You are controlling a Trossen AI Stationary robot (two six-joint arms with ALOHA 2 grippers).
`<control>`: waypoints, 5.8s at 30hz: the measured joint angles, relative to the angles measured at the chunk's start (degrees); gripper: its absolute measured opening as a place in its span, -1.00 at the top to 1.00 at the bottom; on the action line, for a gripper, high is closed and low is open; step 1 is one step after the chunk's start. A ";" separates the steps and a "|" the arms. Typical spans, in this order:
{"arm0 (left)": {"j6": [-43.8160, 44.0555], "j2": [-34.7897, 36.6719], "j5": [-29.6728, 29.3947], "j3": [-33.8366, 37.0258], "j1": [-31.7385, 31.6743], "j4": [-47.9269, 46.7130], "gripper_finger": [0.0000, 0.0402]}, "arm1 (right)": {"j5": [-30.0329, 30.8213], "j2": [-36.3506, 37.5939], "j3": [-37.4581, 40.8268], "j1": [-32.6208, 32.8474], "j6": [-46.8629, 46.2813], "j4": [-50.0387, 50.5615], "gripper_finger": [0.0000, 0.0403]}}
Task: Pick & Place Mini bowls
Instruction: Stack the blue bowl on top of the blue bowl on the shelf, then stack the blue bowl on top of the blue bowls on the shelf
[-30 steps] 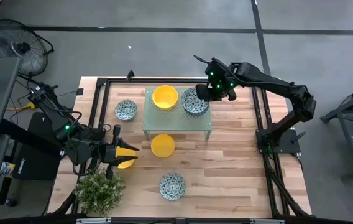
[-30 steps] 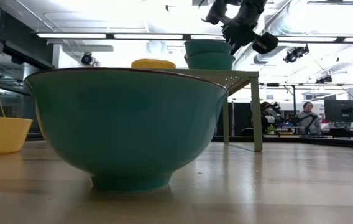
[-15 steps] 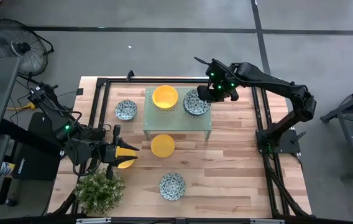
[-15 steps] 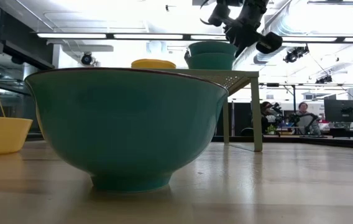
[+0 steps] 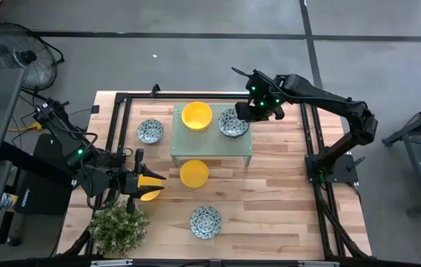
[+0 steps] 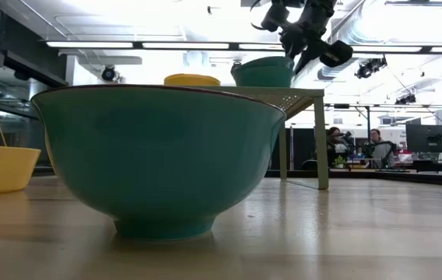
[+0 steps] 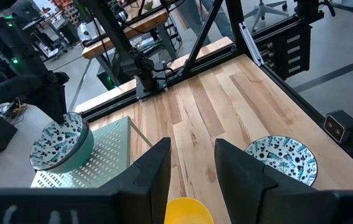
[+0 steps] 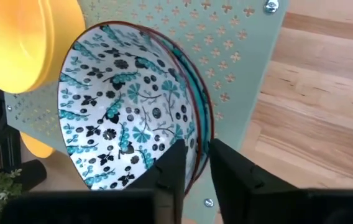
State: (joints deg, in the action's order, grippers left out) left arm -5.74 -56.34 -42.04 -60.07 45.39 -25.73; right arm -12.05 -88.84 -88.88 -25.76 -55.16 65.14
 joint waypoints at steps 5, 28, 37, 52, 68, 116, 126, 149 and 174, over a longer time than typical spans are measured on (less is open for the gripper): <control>0.06 0.00 0.10 0.00 0.01 -0.18 0.40 | 0.04 0.00 0.00 -0.11 0.24 0.02 0.47; 0.34 0.00 0.72 0.00 0.01 -0.16 0.40 | 10.32 13.08 1.02 6.61 18.64 0.50 0.92; -0.04 0.00 0.70 0.00 0.01 -0.16 0.40 | 17.47 24.93 20.67 13.21 16.32 -18.43 0.99; 1.05 0.02 0.33 0.00 0.01 -0.14 0.40 | 30.97 29.14 50.50 18.00 30.75 -74.53 1.00; 1.49 0.02 -0.54 0.00 -0.01 -0.14 0.40 | 32.98 29.18 54.69 18.26 33.09 -80.32 1.00; 1.33 0.02 -2.03 0.00 0.01 0.30 0.40 | 32.52 29.11 54.66 18.25 30.58 -74.71 1.00; 1.70 0.02 -2.08 0.00 0.01 0.30 0.40 | 27.83 30.22 54.66 18.44 31.01 -77.86 1.00; 2.21 0.02 -1.95 0.00 0.01 0.30 0.40 | 39.17 41.59 52.72 33.65 27.97 -63.95 1.00; 2.60 0.02 -0.82 0.00 0.01 0.28 0.40 | 56.44 41.55 42.84 52.89 25.62 -45.88 1.00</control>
State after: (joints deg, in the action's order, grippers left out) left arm -3.14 -56.31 -42.86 -60.07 45.41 -25.45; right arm 44.38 -47.29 -46.04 27.13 -29.54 19.27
